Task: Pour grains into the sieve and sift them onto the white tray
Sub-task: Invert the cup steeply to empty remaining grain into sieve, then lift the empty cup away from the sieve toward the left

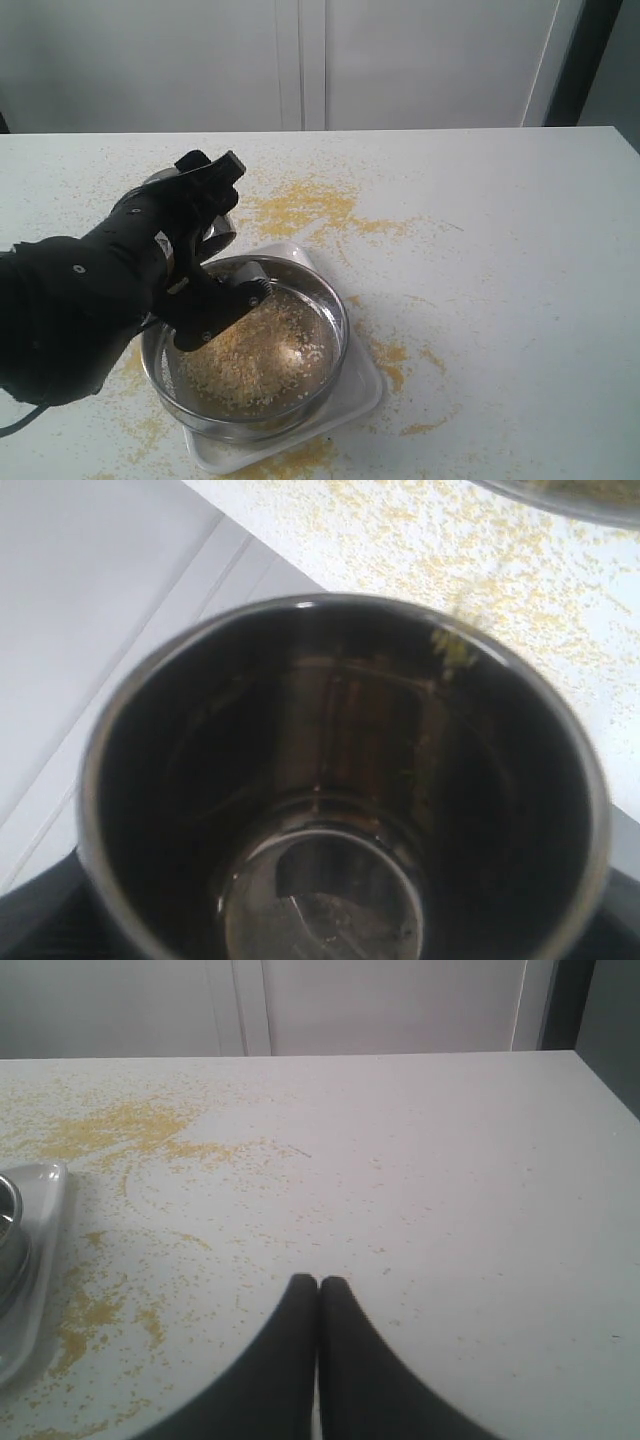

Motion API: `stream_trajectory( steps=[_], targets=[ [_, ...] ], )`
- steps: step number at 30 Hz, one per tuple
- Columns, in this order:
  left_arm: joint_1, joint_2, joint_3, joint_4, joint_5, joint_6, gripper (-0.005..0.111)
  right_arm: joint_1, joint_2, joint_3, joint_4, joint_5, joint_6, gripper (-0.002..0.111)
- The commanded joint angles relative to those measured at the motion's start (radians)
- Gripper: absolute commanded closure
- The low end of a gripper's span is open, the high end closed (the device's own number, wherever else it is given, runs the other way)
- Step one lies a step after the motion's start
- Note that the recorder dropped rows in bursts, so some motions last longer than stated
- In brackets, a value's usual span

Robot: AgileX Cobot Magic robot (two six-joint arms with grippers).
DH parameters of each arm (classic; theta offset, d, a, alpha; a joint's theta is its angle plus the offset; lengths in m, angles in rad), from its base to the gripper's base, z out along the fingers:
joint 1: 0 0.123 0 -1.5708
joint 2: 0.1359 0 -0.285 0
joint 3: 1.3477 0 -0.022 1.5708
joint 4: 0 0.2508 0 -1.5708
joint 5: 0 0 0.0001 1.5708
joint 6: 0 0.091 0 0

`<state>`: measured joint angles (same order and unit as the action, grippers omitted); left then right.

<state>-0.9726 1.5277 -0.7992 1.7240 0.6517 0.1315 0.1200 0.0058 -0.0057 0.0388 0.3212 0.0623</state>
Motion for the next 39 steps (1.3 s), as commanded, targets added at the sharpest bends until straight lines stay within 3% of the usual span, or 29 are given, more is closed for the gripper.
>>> stream_trajectory(
  steps=[1, 7, 12, 16, 18, 20, 25, 29, 33, 39],
  targets=[
    [-0.039, -0.015, -0.006, 0.020, 0.037, -0.019, 0.107, 0.002, -0.006, 0.006, -0.007, -0.009, 0.003, 0.108],
    [-0.079, -0.015, -0.015, 0.020, 0.169, -0.053, 0.107, 0.002, -0.006, 0.006, -0.007, -0.009, 0.003, 0.108],
    [-0.086, -0.008, -0.017, 0.020, 0.064, -0.053, 0.107, 0.002, -0.006, 0.006, -0.007, -0.009, 0.003, 0.108],
    [-0.100, -0.010, -0.025, 0.020, 0.122, 0.006, 0.107, 0.002, -0.006, 0.006, -0.007, -0.009, 0.003, 0.108],
    [-0.118, -0.024, -0.029, 0.020, 0.162, -0.053, 0.107, 0.002, -0.006, 0.006, -0.007, -0.009, 0.003, 0.108],
    [-0.109, -0.024, -0.028, 0.020, 0.105, -0.143, 0.107, 0.002, -0.006, 0.006, -0.007, -0.009, 0.003, 0.108],
    [-0.122, -0.005, -0.017, 0.020, 0.159, 0.044, 0.107, 0.002, -0.006, 0.006, -0.007, -0.009, 0.003, 0.108],
    [-0.115, -0.020, -0.034, 0.020, 0.113, -0.198, 0.107, 0.002, -0.006, 0.006, -0.007, -0.009, 0.003, 0.108],
    [-0.125, -0.022, -0.016, 0.020, 0.100, -0.190, 0.107, 0.002, -0.006, 0.006, -0.007, -0.009, 0.003, 0.108],
    [-0.116, -0.039, -0.029, 0.020, 0.129, -0.668, 0.107, 0.002, -0.006, 0.006, -0.007, -0.009, 0.003, 0.108]
  ],
)
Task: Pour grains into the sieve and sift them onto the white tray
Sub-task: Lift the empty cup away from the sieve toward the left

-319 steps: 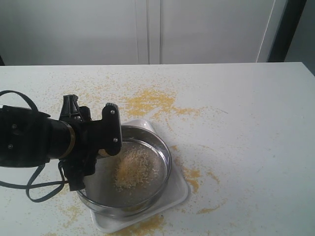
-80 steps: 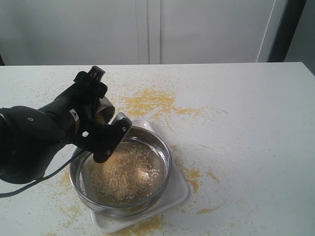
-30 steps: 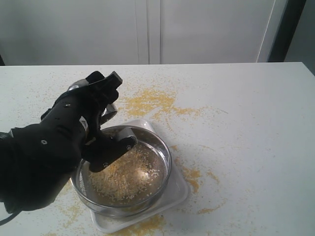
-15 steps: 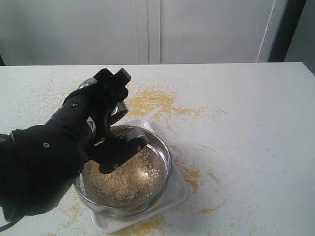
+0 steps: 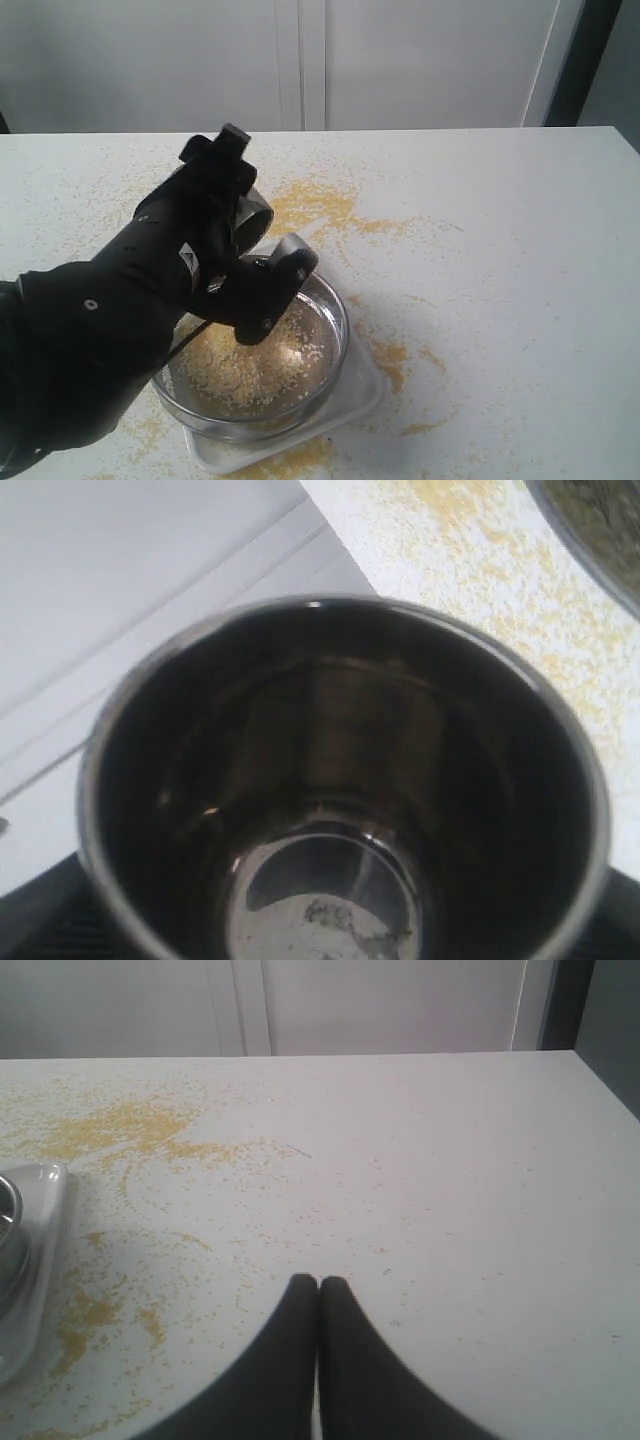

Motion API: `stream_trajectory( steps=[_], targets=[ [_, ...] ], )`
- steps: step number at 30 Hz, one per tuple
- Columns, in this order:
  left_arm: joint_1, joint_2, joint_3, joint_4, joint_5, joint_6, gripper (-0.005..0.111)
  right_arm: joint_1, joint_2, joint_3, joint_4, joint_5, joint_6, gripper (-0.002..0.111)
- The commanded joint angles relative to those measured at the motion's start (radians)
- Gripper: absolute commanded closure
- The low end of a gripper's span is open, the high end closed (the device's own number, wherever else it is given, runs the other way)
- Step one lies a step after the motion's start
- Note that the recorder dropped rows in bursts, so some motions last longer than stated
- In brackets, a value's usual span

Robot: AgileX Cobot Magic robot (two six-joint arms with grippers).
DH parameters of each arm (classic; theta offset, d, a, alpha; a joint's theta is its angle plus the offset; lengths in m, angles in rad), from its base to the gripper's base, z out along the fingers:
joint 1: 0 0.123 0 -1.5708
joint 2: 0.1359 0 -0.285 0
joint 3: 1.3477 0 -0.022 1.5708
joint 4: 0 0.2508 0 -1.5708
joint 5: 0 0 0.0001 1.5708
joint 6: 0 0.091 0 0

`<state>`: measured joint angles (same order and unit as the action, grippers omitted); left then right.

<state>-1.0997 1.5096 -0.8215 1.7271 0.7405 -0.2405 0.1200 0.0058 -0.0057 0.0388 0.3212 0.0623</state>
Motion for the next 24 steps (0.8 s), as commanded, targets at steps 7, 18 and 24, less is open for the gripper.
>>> stream_trajectory(
  steps=[7, 18, 24],
  targets=[
    [0.135, -0.033, -0.007, 0.017, -0.023, -0.677, 0.107, 0.002, -0.006, 0.006, -0.007, -0.009, 0.003, 0.108],
    [0.434, -0.033, -0.018, 0.017, -0.259, -1.329, 0.107, 0.002, -0.006, 0.006, -0.007, -0.009, 0.003, 0.108],
    [0.510, -0.033, -0.018, 0.017, -0.339, -1.524, 0.107, 0.002, -0.006, 0.006, -0.007, -0.009, 0.003, 0.108]
  ],
)
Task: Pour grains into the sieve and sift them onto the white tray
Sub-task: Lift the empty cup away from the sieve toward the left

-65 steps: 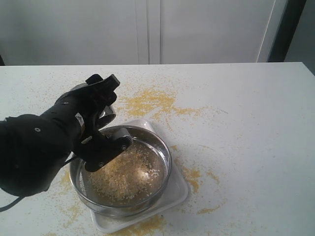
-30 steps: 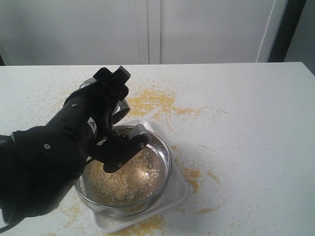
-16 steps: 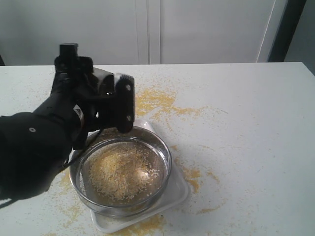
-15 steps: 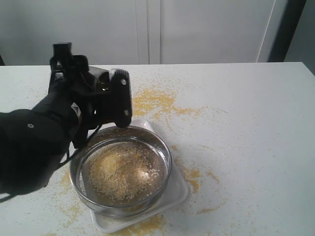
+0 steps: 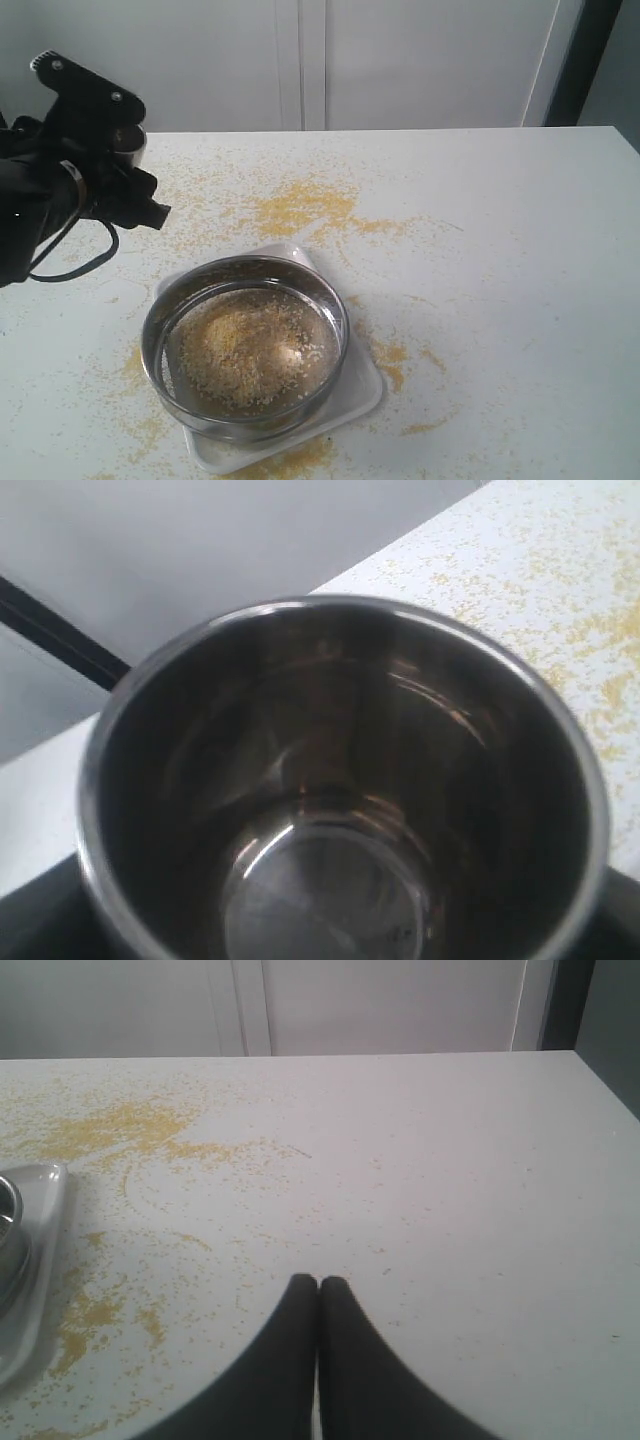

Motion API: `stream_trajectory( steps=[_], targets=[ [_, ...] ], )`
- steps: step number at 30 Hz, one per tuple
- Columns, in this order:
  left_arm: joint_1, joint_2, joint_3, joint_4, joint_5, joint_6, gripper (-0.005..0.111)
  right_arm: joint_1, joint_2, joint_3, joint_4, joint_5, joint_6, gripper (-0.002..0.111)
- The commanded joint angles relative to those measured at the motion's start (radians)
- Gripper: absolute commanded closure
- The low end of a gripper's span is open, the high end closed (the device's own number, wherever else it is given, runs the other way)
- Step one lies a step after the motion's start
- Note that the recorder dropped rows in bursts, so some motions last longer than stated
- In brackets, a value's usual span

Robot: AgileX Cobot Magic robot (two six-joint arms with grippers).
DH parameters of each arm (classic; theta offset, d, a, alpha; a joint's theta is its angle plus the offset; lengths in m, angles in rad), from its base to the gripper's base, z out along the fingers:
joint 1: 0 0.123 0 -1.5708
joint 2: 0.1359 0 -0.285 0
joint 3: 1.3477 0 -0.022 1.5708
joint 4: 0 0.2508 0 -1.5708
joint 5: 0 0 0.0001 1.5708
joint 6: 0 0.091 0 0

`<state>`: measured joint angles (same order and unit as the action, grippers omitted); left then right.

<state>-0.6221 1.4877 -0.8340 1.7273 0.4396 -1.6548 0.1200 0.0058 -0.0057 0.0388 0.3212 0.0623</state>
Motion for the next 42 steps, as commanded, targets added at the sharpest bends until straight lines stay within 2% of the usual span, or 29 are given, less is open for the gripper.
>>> stream_trajectory(
  steps=[1, 8, 13, 15, 19, 21, 23, 26, 29, 31, 32, 34, 36, 38, 39, 42],
  targets=[
    [0.037, -0.011, -0.005, 0.017, -0.051, -0.104, 0.107, 0.002, -0.006, 0.006, -0.007, -0.009, 0.003, 0.108],
    [0.040, -0.011, -0.005, 0.017, -0.261, 0.147, 0.107, 0.002, -0.006, 0.006, -0.007, -0.009, 0.003, 0.108],
    [0.040, -0.015, -0.005, 0.017, -0.539, 0.408, 0.107, 0.002, -0.006, 0.006, -0.007, -0.009, 0.003, 0.108],
    [0.040, -0.022, -0.007, 0.017, -0.638, 0.464, 0.107, 0.002, -0.006, 0.006, -0.007, -0.009, 0.003, 0.108],
    [0.040, -0.029, -0.004, -0.246, -0.874, 0.719, 0.107, 0.002, -0.006, 0.006, -0.007, -0.009, 0.003, 0.108],
    [0.040, -0.029, -0.004, -0.418, -0.938, 0.809, 0.107, 0.002, -0.006, 0.006, -0.007, -0.009, 0.003, 0.108],
    [0.040, -0.029, -0.004, -0.602, -0.933, 0.932, 0.107, 0.002, -0.006, 0.006, -0.007, -0.009, 0.003, 0.108],
    [0.052, -0.031, -0.004, -0.925, -0.833, 1.163, 0.107, 0.002, -0.006, 0.006, -0.007, -0.009, 0.003, 0.108],
    [0.114, -0.031, 0.002, -1.341, -0.831, 1.415, 0.107, 0.002, -0.006, 0.006, -0.007, -0.009, 0.003, 0.108],
    [0.174, -0.031, 0.032, -1.528, -0.912, 1.477, 0.107, 0.002, -0.006, 0.006, -0.007, -0.009, 0.003, 0.108],
    [0.223, -0.029, 0.075, -1.589, -1.030, 1.470, 0.107, 0.002, -0.006, 0.006, -0.007, -0.009, 0.003, 0.108],
    [0.284, -0.007, 0.140, -1.597, -1.207, 1.436, 0.107, 0.002, -0.006, 0.006, -0.009, -0.009, 0.003, 0.108],
    [0.312, 0.031, 0.165, -1.597, -1.308, 1.419, 0.107, 0.002, -0.006, 0.006, -0.009, -0.009, 0.003, 0.108],
    [0.321, 0.080, 0.162, -1.618, -1.311, 1.433, 0.107, 0.002, -0.006, 0.006, -0.009, -0.009, 0.003, 0.108],
    [0.321, 0.124, 0.154, -1.668, -1.286, 1.497, 0.107, 0.002, -0.006, 0.006, -0.009, -0.009, 0.003, 0.108],
    [0.321, 0.228, 0.107, -1.670, -1.248, 1.570, 0.107, 0.002, -0.006, 0.006, -0.009, -0.009, 0.003, 0.108]
  ],
)
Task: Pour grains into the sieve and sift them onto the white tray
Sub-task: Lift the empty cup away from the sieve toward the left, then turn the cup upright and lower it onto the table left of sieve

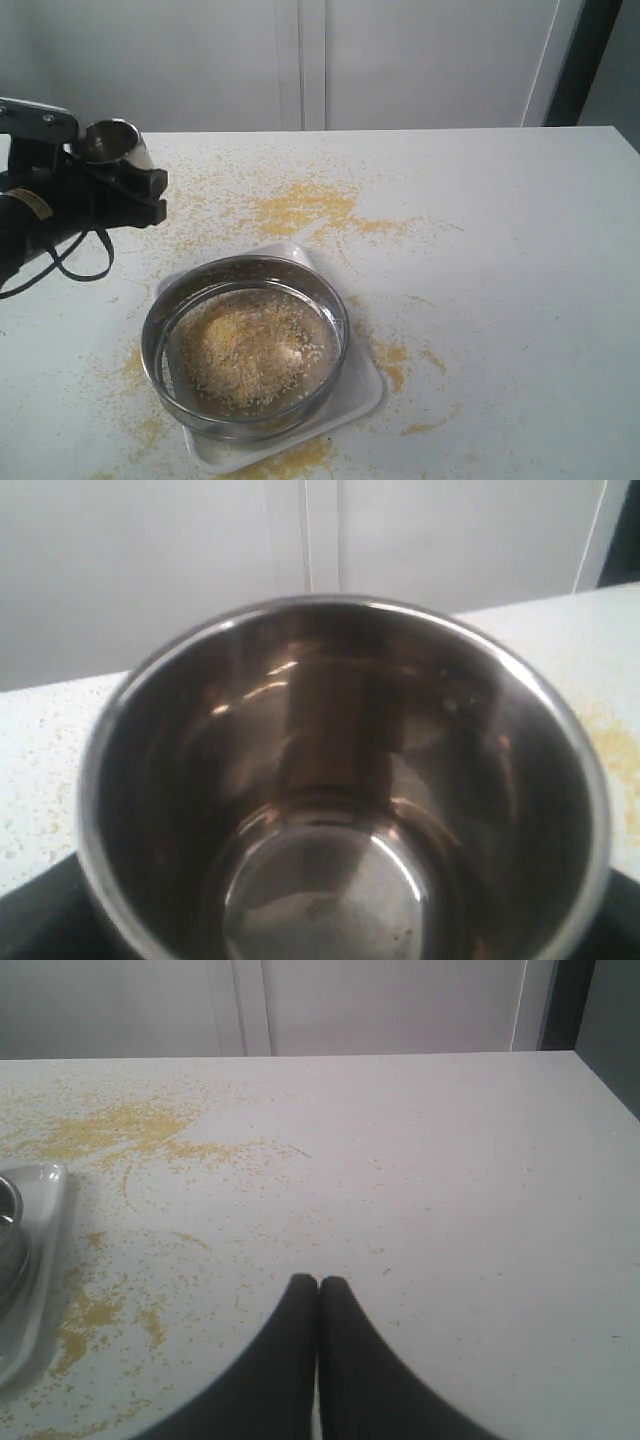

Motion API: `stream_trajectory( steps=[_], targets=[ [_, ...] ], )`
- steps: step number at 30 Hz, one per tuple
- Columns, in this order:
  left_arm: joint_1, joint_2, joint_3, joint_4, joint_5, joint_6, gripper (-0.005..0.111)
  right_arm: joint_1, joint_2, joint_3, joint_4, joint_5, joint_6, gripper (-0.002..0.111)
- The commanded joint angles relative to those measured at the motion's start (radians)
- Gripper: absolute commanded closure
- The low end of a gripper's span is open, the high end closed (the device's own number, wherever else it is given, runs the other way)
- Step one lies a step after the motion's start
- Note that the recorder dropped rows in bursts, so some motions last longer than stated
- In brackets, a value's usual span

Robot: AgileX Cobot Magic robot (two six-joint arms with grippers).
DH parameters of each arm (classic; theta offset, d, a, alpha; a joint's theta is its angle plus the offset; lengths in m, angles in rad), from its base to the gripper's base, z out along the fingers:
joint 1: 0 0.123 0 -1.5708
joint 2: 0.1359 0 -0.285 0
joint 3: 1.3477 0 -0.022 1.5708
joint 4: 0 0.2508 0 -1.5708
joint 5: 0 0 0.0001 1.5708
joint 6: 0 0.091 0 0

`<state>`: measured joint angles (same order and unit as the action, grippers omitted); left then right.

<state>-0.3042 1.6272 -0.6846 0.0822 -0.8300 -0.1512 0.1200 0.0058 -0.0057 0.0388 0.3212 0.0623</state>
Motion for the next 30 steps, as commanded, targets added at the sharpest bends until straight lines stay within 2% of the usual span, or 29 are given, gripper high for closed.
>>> stream_trajectory(
  steps=[1, 4, 14, 23, 30],
  targets=[
    [0.003, 0.126, -0.067, -0.025, 0.024, 0.037, 0.107, 0.002, -0.006, 0.006, -0.009, -0.009, 0.003, 0.108],
    [0.003, 0.200, -0.116, -0.025, 0.008, -0.034, 0.107, 0.002, -0.006, 0.006, -0.009, -0.009, 0.003, 0.108],
    [0.003, 0.339, -0.144, -0.009, -0.045, -0.009, 0.107, 0.002, -0.006, 0.006, -0.006, -0.009, 0.003, 0.108],
    [0.003, 0.388, -0.144, -0.043, -0.089, -0.009, 0.107, 0.002, -0.006, 0.006, -0.006, -0.009, 0.003, 0.108],
    [0.003, 0.388, -0.144, -0.132, -0.084, 0.001, 0.107, 0.002, -0.006, 0.006, -0.008, -0.009, 0.003, 0.108]
  ],
)
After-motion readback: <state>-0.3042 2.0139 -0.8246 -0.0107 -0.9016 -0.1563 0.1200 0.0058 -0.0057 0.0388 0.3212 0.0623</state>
